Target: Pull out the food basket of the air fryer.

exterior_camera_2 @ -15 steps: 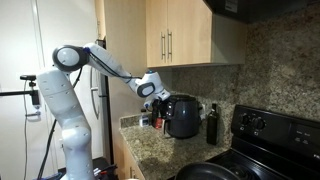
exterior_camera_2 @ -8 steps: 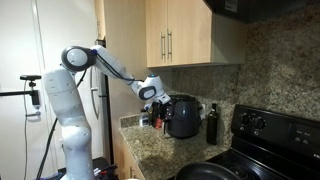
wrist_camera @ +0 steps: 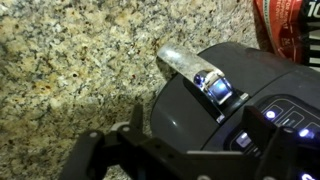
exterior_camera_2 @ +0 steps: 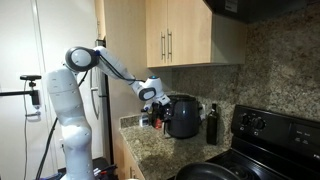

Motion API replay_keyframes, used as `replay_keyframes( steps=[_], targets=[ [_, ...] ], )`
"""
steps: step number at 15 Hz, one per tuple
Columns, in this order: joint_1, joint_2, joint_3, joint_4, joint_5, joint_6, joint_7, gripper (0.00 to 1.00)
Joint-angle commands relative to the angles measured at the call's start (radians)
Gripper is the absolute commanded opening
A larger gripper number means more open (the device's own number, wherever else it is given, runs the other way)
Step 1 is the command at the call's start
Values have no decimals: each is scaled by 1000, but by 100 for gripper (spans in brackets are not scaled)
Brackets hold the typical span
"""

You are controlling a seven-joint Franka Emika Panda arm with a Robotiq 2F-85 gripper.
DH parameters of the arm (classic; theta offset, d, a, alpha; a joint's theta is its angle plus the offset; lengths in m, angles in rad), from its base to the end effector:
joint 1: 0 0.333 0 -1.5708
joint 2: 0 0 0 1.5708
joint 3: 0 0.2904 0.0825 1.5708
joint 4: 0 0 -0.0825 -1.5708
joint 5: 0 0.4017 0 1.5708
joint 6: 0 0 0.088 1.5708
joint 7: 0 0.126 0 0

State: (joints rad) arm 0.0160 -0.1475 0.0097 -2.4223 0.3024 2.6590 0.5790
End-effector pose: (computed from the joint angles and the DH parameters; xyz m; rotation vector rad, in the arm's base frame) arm 0.5267 0.0077 0.3507 -2.5966 1.0892 -0.4391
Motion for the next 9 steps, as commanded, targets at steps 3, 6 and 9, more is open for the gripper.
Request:
replay_keyframes(
  steps=[3,6,9],
  targets=[
    [-12,-3,9,1,4,-2,-5,100],
    [-18,59,14,37,-9,41,31,100],
    [-16,111,15,70,-20,92,67,100]
  ],
)
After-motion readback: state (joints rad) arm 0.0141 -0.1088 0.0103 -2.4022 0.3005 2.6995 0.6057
